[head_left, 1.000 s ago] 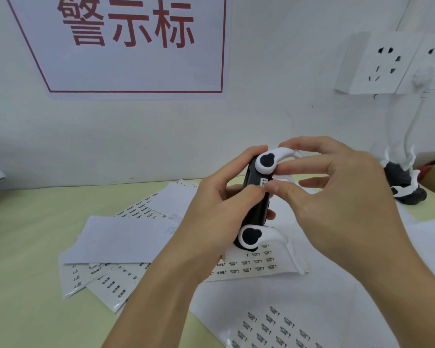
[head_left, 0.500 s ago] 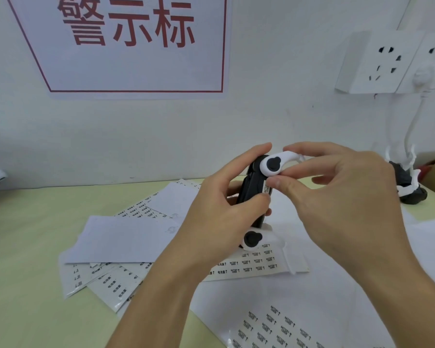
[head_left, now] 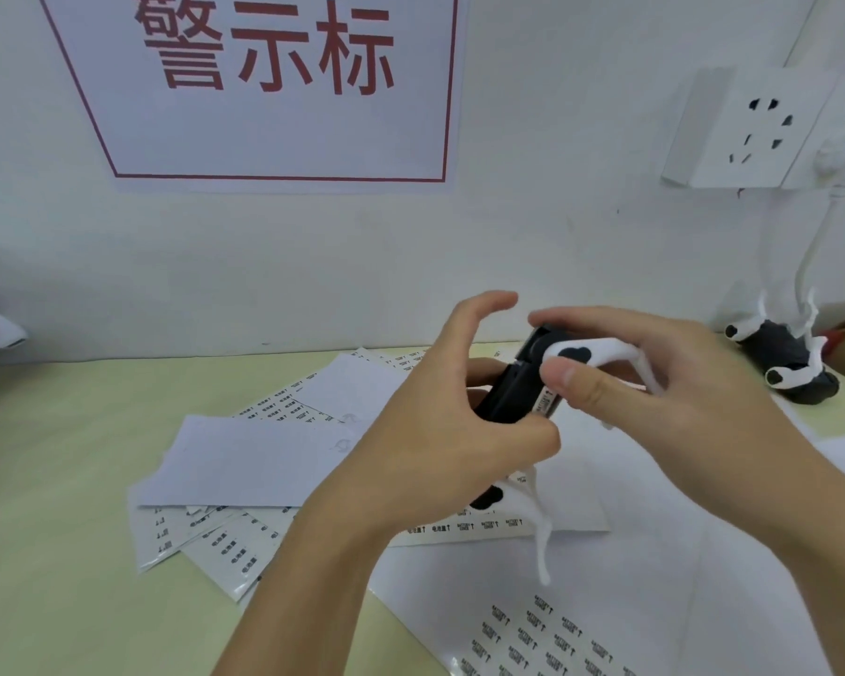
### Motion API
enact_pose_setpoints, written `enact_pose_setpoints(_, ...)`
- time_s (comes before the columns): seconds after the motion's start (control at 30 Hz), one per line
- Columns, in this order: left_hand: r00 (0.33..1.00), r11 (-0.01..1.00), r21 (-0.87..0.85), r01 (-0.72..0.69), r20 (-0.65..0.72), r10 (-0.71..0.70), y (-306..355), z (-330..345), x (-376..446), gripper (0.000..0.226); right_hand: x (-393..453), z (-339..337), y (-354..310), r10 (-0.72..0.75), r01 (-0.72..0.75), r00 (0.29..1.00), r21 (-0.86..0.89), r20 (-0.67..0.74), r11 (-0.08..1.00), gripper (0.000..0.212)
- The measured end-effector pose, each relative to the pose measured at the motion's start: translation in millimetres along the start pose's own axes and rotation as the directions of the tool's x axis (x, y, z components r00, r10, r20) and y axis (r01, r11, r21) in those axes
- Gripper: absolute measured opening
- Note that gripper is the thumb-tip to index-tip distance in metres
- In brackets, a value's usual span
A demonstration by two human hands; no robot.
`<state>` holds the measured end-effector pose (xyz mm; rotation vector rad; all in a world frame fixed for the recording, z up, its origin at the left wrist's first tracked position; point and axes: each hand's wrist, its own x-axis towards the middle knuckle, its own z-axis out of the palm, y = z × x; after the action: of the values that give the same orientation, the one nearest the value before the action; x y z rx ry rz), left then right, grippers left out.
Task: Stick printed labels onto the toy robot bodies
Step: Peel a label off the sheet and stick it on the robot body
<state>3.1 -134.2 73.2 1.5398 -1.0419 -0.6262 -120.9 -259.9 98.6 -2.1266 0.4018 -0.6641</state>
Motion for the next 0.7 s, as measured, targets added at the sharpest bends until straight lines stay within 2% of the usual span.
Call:
enact_pose_setpoints(0.1,0.999,1.000,0.012,-0.001,-0.035,0.002,0.4,-0.2,1.5,0.061,1.0,-2.4,1.2,0.042,-0.039,0.998,0.091,-0.037,0.995,0.040)
enact_pose_setpoints(0.2,0.980,0.998,-0.042,0.053,-0.188,-0.060,-1.6,-1.7,5.5,0.060,2.5,-0.8,3.9,0.087,-0.065,0.983,0.132,-0.161,0.989,0.051)
enact_pose_setpoints(0.3,0.945,0.961,-0.228,0.155,-0.250,-0.212,-1.8,-1.0,7.6,0.065,3.9,4.6,6.0,0.129,-0.069,0.950,0.211,-0.285,0.975,0.049)
enact_pose_setpoints(0.4,0.951,0.893,-0.422,0.157,-0.179,-0.252,-0.7,-0.3,7.5,0.063,4.7,15.1,7.1,0.171,-0.077,0.915,0.258,-0.365,0.963,0.071)
enact_pose_setpoints(0.53,0.973,0.832,-0.553,0.026,-0.176,-0.147,-2.6,-7.6,5.9,0.047,3.7,18.3,10.1,0.124,-0.007,0.933,0.326,-0.337,0.945,0.062)
enact_pose_setpoints(0.6,0.979,0.808,-0.589,-0.019,-0.177,-0.106,-5.2,-11.2,5.4,0.050,2.8,12.4,13.7,0.077,0.044,0.955,0.392,-0.286,0.919,0.061)
enact_pose_setpoints(0.7,0.980,0.827,-0.557,-0.075,-0.196,-0.043,-9.0,-14.3,5.1,0.057,2.1,4.6,14.4,-0.025,0.108,0.975,0.371,-0.221,0.922,0.057)
